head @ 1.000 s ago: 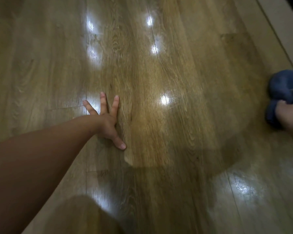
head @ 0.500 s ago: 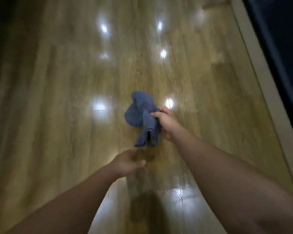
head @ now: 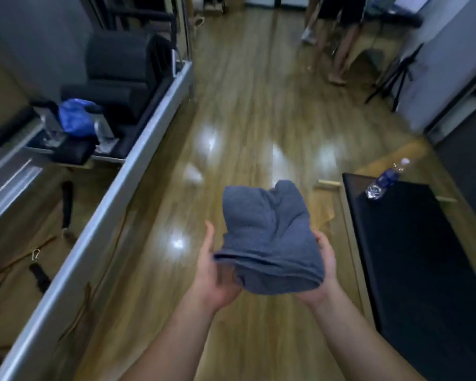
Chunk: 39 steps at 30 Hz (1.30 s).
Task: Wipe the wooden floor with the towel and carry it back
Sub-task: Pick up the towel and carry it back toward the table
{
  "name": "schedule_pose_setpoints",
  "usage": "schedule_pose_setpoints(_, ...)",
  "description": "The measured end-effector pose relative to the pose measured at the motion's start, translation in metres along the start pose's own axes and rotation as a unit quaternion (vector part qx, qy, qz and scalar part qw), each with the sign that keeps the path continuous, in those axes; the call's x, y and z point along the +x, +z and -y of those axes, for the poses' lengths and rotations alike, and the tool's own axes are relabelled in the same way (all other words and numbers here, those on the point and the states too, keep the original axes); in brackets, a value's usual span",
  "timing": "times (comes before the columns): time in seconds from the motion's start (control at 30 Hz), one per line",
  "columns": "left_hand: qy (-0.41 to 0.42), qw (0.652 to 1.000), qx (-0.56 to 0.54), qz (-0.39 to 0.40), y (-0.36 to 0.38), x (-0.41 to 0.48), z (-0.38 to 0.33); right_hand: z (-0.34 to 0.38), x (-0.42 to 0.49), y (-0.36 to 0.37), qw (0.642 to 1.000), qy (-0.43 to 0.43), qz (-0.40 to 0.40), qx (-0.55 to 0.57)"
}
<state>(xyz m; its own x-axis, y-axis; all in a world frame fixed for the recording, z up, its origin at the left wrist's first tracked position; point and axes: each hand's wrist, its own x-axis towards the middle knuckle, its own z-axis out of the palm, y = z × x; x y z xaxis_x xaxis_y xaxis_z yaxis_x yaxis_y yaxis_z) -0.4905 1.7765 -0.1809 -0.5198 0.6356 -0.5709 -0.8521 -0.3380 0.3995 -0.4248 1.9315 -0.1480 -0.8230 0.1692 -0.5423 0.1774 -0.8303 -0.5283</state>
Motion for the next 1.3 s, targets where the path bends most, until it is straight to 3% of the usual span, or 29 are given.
schedule_pose_setpoints(0.1, 0.03, 0.994, 0.108, 0.015, 0.061, -0.051, -0.029, 0.039, -0.055, 0.043, 0.998, 0.035, 0.036, -0.034)
schedule_pose_setpoints(0.17, 0.046, 0.991, 0.128, 0.003, 0.084, -0.075, -0.037, 0.07, -0.08, 0.06, 0.99, 0.034, 0.041, -0.133)
schedule_pose_setpoints(0.23, 0.077, 0.989, 0.126, 0.001, 0.1, -0.1, -0.04, 0.096, -0.096, 0.074, 0.966, 0.009, 0.044, -0.253)
schedule_pose_setpoints(0.4, 0.204, 0.969, 0.132, -0.048, 0.111, -0.147, -0.038, 0.111, -0.1, 0.109, 0.906, -0.025, 0.078, -0.416)
schedule_pose_setpoints(0.47, 0.223, 0.966, 0.104, -0.078, 0.105, -0.17, -0.033, 0.097, -0.093, 0.123, 0.897, -0.057, 0.095, -0.427)
schedule_pose_setpoints(0.57, 0.234, 0.959, 0.047, -0.153, 0.086, -0.214, -0.029, 0.06, -0.092, 0.149, 0.905, -0.02, 0.173, -0.387)
schedule_pose_setpoints(0.63, 0.248, 0.946, 0.014, -0.211, 0.063, -0.249, -0.028, 0.024, -0.096, 0.171, 0.893, 0.01, 0.229, -0.388)
schedule_pose_setpoints(0.77, 0.331, 0.888, -0.071, -0.312, 0.018, -0.337, -0.021, -0.062, -0.127, 0.222, 0.856, 0.059, 0.319, -0.403)
schedule_pose_setpoints(1.1, 0.523, 0.678, -0.212, -0.472, -0.116, -0.602, 0.044, -0.319, -0.305, 0.344, 0.684, 0.103, 0.526, -0.494)
schedule_pose_setpoints(1.3, 0.567, 0.605, -0.218, -0.516, -0.182, -0.735, 0.077, -0.458, -0.399, 0.389, 0.594, 0.079, 0.61, -0.519)
